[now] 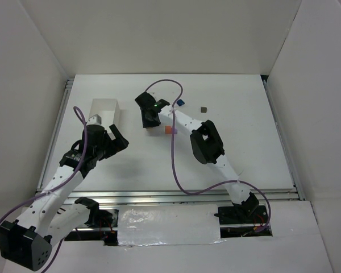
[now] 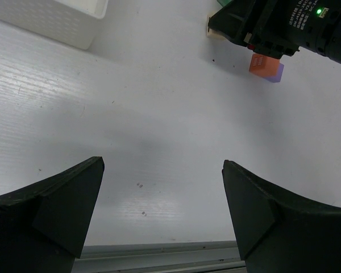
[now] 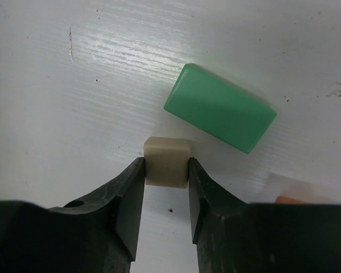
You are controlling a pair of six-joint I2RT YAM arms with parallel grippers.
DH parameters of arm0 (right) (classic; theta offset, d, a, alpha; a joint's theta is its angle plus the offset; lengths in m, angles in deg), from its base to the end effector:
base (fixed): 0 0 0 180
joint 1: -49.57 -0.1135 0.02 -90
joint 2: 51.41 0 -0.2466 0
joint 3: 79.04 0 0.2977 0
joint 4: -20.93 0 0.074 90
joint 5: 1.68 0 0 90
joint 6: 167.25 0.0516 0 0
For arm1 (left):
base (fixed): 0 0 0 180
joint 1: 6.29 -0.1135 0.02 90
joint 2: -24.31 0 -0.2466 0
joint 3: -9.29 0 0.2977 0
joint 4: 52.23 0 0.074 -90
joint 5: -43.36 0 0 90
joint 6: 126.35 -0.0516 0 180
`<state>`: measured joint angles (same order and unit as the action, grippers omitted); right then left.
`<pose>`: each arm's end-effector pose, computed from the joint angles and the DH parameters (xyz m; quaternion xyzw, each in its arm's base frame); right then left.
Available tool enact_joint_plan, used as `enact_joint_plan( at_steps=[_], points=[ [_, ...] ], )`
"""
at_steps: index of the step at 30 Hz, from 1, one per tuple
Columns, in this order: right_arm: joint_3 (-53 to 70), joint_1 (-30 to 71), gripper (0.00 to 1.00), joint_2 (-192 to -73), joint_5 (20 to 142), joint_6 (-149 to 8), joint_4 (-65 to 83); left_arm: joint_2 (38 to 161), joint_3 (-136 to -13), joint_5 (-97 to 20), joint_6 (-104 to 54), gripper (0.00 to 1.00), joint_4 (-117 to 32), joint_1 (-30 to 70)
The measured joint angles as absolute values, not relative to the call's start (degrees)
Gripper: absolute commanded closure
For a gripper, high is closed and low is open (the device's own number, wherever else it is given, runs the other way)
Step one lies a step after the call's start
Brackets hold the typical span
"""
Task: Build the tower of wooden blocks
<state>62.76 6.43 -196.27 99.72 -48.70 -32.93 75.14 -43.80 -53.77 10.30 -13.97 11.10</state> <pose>0.4352 0.3939 0.1352 -0.0931 0.9498 0.0887 0.2854 0.2529 -0.0725 0.2428 -0.2519 0.8533 -0.1933 0.4136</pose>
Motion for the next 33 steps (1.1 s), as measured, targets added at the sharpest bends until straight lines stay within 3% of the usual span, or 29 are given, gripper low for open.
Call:
enact_joint_plan(
  at_steps=[12,25,33],
  points=[
    [56.9,6.4,0.71,-192.5,99.7,-49.4,-31.0,75.6,-43.8,-53.8,10.3,0.01,-14.1,11.1],
    [34.2,8.4,0.70,-164.0,102.2,-50.7,-21.3,77.4,-43.9,-53.2,10.1,0.01,-14.5,11.8],
    [22.8,15.9,0.70,-161.3,103.0,-49.9,-20.4,77.9,-44.6,-53.7,9.8,0.01,-14.3,12.3]
  ],
)
